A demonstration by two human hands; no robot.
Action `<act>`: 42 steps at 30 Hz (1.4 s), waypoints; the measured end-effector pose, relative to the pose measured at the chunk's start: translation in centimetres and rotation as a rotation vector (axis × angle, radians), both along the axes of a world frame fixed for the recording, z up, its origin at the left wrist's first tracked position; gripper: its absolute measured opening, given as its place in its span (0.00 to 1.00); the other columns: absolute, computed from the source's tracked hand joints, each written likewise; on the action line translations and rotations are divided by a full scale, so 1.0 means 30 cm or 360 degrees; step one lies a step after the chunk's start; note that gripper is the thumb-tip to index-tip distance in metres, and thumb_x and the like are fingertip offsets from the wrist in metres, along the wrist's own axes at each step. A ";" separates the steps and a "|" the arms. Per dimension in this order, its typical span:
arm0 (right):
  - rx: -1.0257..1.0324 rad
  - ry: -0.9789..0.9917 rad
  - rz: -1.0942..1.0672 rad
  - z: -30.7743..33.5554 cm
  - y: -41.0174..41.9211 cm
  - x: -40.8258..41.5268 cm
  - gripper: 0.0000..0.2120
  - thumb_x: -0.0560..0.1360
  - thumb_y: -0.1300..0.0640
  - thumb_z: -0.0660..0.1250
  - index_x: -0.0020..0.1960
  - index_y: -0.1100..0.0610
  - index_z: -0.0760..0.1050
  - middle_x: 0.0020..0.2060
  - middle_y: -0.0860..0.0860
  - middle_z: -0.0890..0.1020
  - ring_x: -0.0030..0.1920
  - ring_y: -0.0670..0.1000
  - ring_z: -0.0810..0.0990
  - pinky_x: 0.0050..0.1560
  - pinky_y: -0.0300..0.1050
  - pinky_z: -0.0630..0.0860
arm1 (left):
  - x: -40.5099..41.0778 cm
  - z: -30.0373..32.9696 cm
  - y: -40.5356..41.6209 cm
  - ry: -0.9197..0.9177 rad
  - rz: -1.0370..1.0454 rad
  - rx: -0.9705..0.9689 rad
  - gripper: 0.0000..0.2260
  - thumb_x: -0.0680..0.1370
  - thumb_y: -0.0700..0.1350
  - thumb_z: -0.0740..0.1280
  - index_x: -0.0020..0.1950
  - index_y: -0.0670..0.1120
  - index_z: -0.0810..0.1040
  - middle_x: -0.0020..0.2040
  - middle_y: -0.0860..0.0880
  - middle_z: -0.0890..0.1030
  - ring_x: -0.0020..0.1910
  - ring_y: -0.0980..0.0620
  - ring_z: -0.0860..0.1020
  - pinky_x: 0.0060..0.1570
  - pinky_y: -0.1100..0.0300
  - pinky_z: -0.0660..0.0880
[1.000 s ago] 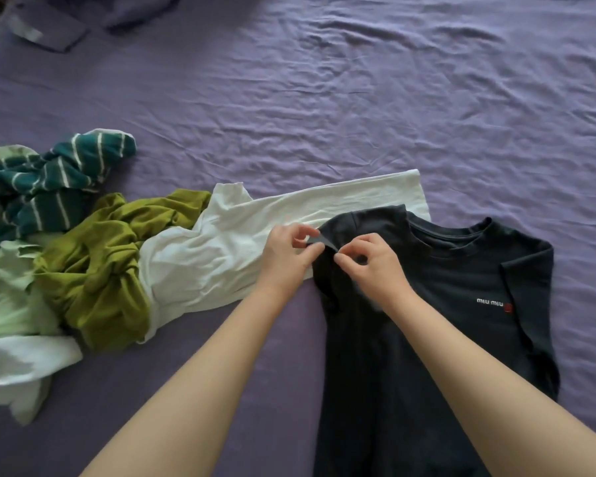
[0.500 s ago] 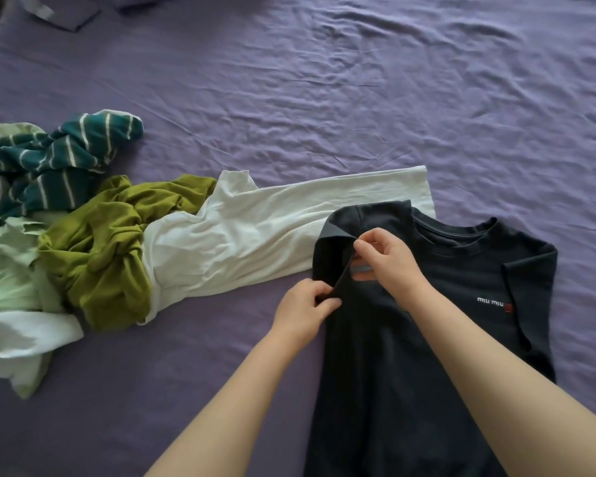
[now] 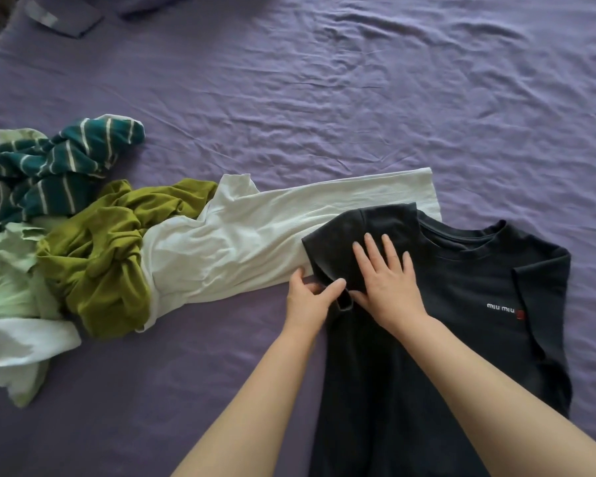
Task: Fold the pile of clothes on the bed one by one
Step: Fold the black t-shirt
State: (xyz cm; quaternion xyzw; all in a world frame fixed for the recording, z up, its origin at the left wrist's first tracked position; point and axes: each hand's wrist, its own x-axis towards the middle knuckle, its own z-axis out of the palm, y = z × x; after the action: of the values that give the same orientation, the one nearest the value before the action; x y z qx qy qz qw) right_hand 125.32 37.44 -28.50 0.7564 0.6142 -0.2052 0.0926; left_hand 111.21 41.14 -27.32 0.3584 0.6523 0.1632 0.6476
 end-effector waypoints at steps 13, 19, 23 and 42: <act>-0.0062 0.0220 -0.0082 0.015 -0.050 0.067 0.39 0.75 0.42 0.63 0.76 0.44 0.42 0.76 0.55 0.39 0.75 0.57 0.36 0.73 0.56 0.49 | 0.099 -0.007 0.067 0.0350 -0.0427 0.0732 0.23 0.74 0.41 0.69 0.67 0.48 0.67 0.56 0.52 0.76 0.56 0.53 0.74 0.53 0.61 0.72; 0.0127 0.0437 -0.0315 0.054 -0.180 0.133 0.31 0.77 0.50 0.63 0.76 0.48 0.53 0.77 0.52 0.47 0.76 0.51 0.43 0.73 0.50 0.55 | 0.184 0.016 0.062 0.0212 -0.0921 0.0884 0.24 0.77 0.39 0.66 0.72 0.45 0.66 0.53 0.48 0.75 0.50 0.56 0.75 0.53 0.69 0.68; 0.0036 0.0161 -0.0327 0.022 -0.318 0.166 0.30 0.79 0.47 0.59 0.77 0.48 0.50 0.77 0.52 0.48 0.76 0.53 0.41 0.74 0.53 0.47 | 0.221 -0.040 0.023 0.0509 -0.1497 0.1339 0.23 0.79 0.37 0.62 0.74 0.42 0.63 0.71 0.42 0.66 0.70 0.45 0.65 0.69 0.60 0.61; -0.0256 -0.0019 -0.0152 0.003 -0.581 0.191 0.32 0.80 0.41 0.50 0.76 0.44 0.36 0.76 0.53 0.39 0.76 0.56 0.36 0.74 0.57 0.44 | 0.137 -0.090 -0.231 0.1361 -0.2204 0.1529 0.29 0.78 0.62 0.39 0.78 0.52 0.49 0.78 0.45 0.42 0.76 0.44 0.38 0.72 0.42 0.38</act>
State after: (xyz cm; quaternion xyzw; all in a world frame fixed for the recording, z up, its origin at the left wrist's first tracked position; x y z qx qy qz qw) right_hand 131.05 20.00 -28.41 0.7762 0.5584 -0.2535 0.1468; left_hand 115.33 34.21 -30.03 0.9239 0.3396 -0.1518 0.0894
